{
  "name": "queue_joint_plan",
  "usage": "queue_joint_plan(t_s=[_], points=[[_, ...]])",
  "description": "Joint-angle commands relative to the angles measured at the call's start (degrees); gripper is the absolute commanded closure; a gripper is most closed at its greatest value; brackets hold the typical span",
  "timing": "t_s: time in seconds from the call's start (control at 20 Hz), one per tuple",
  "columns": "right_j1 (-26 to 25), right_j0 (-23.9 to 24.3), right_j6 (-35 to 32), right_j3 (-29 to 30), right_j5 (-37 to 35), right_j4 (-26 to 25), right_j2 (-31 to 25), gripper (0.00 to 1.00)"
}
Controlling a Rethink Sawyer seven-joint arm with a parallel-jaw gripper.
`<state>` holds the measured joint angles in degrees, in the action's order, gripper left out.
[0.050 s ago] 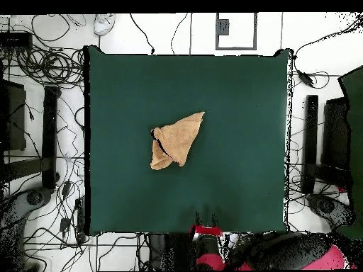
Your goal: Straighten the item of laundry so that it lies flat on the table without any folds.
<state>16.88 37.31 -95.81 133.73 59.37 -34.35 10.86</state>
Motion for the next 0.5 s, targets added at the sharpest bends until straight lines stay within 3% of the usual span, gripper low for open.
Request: queue_joint_plan(t_s=[0.05,0.25,0.5], points=[[-0.7,-1.6,-10.6,-2.5,7.3,3.5,-1.5,0.0],[-2.7,-3.2,-11.8,-3.5,12.2,7.7,-3.8,0.0],[0.3,-6.6,-11.6,-5.6,6.9,12.4,-6.7,0.0]])
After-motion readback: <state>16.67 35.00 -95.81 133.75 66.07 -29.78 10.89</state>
